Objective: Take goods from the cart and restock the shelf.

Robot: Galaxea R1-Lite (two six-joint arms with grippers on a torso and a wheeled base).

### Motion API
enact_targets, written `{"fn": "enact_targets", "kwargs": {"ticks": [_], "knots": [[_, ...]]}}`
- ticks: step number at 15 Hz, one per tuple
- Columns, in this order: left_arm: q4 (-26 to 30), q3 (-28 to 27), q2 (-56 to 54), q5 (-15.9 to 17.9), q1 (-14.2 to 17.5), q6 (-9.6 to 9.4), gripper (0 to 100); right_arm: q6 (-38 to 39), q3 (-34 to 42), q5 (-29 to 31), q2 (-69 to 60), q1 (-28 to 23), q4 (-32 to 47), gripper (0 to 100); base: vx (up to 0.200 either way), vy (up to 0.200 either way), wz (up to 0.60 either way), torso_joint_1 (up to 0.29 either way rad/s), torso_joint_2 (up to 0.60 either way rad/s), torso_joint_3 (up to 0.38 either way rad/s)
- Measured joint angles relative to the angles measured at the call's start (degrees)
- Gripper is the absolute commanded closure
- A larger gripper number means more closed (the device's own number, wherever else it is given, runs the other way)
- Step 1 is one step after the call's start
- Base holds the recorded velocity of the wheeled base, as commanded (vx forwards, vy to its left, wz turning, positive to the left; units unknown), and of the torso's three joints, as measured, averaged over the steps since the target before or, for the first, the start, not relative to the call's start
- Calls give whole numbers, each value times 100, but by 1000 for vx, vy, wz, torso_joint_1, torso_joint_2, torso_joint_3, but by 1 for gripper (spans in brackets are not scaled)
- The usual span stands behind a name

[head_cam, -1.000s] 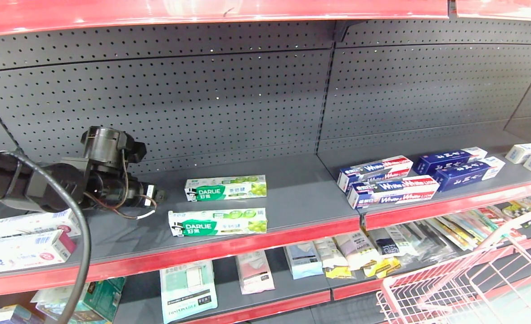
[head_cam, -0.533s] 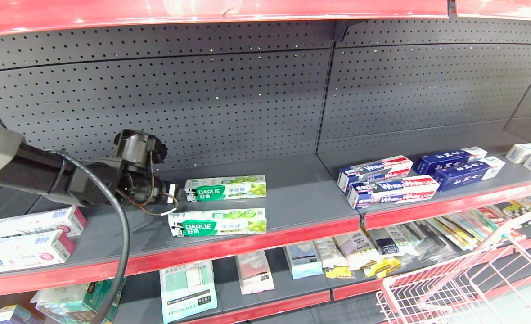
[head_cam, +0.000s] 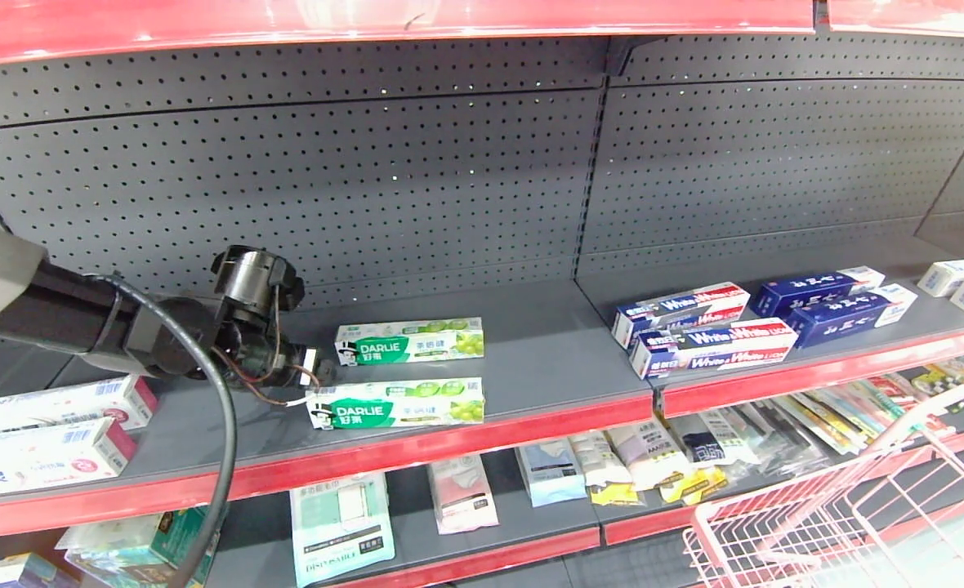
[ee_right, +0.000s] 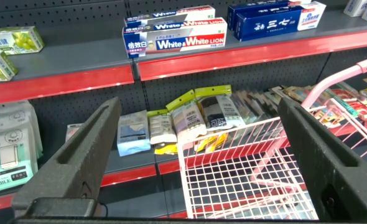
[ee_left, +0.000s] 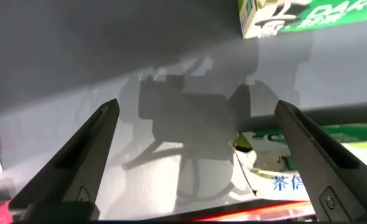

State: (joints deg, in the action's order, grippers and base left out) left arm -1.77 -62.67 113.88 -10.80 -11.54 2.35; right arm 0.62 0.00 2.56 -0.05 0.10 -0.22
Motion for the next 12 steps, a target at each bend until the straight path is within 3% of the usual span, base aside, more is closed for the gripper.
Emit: {"fn": "enact_targets", "kwargs": {"ticks": [12], "knots": [[266,105,-127,35,5,0,0,0,0,0,2,-2,0,0,0,0,0,0,0,0]]}}
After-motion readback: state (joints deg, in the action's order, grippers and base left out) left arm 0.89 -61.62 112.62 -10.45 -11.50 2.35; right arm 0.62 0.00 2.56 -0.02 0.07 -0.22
